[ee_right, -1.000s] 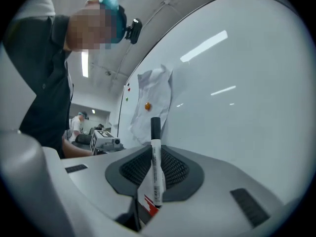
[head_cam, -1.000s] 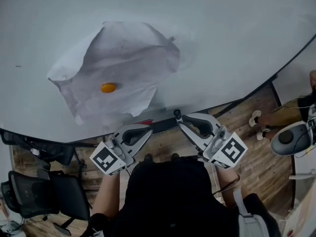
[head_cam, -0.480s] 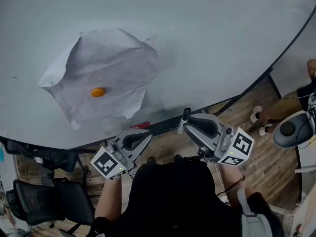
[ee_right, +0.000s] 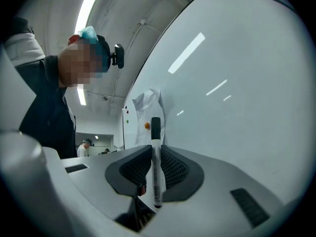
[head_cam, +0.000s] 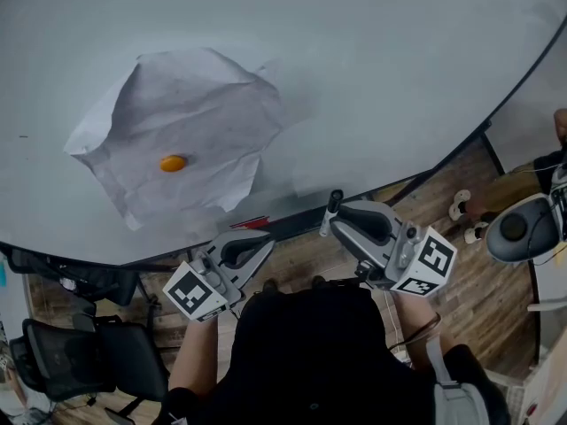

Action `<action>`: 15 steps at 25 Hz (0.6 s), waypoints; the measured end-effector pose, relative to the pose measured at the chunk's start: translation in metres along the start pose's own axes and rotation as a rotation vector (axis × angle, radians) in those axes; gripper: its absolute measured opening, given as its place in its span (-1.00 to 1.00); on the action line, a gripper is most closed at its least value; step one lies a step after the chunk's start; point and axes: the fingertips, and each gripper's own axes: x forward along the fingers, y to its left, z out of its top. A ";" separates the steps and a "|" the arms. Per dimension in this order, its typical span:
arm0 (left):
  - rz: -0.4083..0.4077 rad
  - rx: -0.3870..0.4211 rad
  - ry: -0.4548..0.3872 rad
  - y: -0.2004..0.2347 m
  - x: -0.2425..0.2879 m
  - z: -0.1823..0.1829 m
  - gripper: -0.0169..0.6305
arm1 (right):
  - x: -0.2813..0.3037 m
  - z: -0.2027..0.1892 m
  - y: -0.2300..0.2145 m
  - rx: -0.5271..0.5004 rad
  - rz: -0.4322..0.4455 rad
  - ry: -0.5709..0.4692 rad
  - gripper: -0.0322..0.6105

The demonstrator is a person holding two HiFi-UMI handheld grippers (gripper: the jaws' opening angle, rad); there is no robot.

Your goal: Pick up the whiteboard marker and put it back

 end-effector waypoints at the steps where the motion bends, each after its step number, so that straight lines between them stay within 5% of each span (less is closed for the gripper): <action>1: 0.001 -0.002 0.004 0.001 -0.001 -0.002 -0.91 | 0.001 -0.001 0.000 0.000 0.001 0.003 -0.68; 15: 0.034 -0.051 0.005 0.009 0.000 -0.016 -0.91 | 0.009 -0.013 -0.006 -0.031 0.022 0.070 -0.68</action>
